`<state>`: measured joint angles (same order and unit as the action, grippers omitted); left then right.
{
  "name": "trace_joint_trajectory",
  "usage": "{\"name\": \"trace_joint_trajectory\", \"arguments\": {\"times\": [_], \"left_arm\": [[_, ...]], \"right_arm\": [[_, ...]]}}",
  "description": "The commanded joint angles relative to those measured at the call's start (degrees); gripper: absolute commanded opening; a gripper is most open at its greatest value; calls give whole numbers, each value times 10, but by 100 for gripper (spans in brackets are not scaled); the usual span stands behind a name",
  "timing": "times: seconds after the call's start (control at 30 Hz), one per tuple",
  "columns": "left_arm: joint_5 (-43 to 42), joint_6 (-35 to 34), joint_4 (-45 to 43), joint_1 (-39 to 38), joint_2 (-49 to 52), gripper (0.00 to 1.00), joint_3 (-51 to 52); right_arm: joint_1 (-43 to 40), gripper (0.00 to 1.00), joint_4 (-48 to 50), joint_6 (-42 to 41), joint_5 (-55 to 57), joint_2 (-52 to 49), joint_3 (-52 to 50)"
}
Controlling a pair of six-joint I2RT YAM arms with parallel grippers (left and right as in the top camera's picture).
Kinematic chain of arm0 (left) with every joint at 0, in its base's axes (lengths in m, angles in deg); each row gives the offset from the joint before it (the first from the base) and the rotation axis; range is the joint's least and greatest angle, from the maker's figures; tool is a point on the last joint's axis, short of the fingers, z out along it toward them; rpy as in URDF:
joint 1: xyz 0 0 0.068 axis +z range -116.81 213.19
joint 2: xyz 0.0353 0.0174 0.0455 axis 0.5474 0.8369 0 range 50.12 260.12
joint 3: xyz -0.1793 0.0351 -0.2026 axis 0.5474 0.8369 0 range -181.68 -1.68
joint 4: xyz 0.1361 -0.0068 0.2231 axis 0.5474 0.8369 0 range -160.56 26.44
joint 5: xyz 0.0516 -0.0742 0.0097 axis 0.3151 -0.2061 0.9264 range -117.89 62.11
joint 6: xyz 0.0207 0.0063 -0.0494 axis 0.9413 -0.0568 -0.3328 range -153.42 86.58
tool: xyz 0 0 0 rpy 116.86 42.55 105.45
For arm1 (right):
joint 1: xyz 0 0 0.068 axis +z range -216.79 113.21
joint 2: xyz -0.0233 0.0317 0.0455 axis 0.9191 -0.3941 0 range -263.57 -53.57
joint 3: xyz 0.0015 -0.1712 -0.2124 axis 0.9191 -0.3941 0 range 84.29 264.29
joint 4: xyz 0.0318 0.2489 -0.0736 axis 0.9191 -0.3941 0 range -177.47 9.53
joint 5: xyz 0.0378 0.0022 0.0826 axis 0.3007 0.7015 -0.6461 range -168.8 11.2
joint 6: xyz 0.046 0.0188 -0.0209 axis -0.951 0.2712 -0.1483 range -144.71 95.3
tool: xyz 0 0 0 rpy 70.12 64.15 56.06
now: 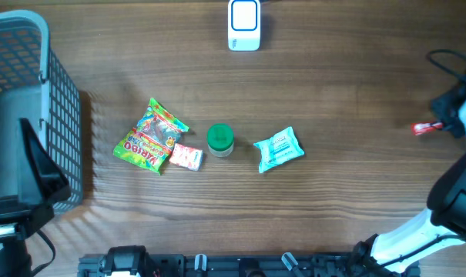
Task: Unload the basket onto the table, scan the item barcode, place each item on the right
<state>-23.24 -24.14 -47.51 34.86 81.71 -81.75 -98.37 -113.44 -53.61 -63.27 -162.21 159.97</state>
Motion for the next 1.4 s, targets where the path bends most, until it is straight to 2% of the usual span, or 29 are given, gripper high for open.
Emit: {"name": "trace_joint_trajectory", "arguments": {"times": [0.0,0.17,0.33,0.37,0.47,0.5,0.67,0.83,0.93,1.07,1.23,1.37], "left_arm": [[-18,-11,20,5,-4,100,2],[-18,-12,63,5,-4,100,2],[-18,-12,85,5,-4,100,2],[-18,-12,87,5,-4,100,2],[-18,-12,84,5,-4,100,2],[-18,-12,73,5,-4,100,2],[-18,-5,-77,5,-4,100,2],[12,-5,-115,5,-4,100,2],[47,-5,-115,5,-2,100,3],[76,-5,-85,5,0,100,3],[107,-5,26,5,-1,100,3],[104,-3,10,5,-2,100,4]], "right_arm": [[-40,5,64,42,37,-12,-2],[-79,5,153,49,48,-51,-2],[-96,6,186,49,46,-110,-2],[-96,13,186,49,46,-120,-2],[-94,86,181,49,13,-127,-1],[-94,99,173,49,-13,-120,2],[-94,99,93,49,-202,-35,32],[-77,100,18,50,-320,67,33],[-23,100,-55,89,-320,144,33],[107,100,-138,104,-270,223,32],[280,100,-220,101,-211,258,32],[390,99,-259,61,-189,256,14]]}}
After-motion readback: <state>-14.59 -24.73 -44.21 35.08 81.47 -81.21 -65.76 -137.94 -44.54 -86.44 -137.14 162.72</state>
